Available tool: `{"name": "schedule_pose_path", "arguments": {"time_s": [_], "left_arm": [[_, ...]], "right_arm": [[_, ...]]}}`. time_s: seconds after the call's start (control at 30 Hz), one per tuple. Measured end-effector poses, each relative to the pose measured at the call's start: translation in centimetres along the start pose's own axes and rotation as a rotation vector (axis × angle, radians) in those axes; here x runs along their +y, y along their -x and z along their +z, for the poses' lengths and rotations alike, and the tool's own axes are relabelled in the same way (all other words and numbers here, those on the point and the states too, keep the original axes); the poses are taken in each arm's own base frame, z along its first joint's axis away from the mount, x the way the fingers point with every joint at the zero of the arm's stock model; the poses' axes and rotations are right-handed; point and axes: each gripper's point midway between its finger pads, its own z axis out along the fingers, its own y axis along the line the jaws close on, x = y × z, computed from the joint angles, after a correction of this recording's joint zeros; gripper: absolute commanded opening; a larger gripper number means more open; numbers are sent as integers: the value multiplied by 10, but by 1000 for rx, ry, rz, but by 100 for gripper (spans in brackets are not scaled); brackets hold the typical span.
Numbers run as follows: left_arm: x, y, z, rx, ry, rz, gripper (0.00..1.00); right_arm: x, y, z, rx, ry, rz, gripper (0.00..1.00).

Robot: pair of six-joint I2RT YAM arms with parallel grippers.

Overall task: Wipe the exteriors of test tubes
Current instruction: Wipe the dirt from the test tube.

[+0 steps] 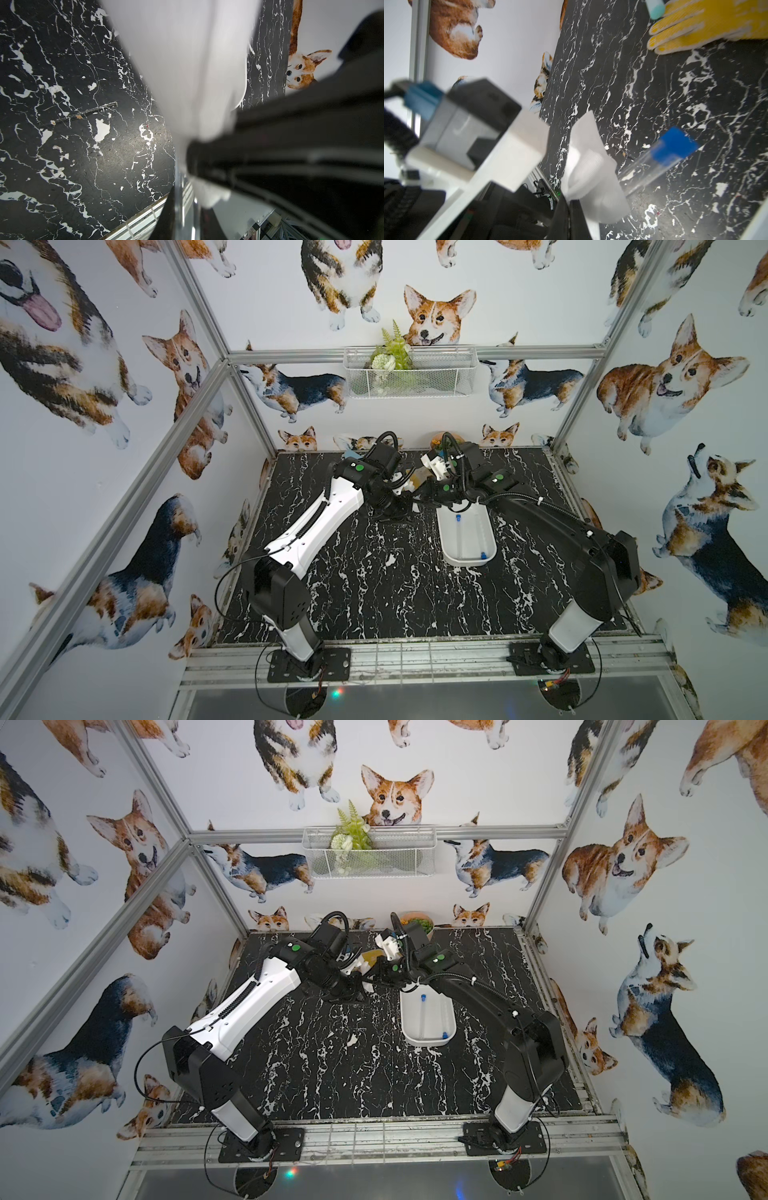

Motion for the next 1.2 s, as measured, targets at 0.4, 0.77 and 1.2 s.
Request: {"name": "schedule_pose_path", "arguments": {"time_s": [0.4, 0.77, 1.2], "left_arm": [[1, -3, 2, 14, 13, -5, 9], [-3, -4, 0, 11, 12, 0, 9], [-1, -7, 1, 26, 21, -11, 9]], "right_arm": [[-49, 3, -4, -74, -14, 139, 0], [-32, 69, -15, -146, 46, 82, 0], [0, -24, -6, 47, 51, -8, 0]]}}
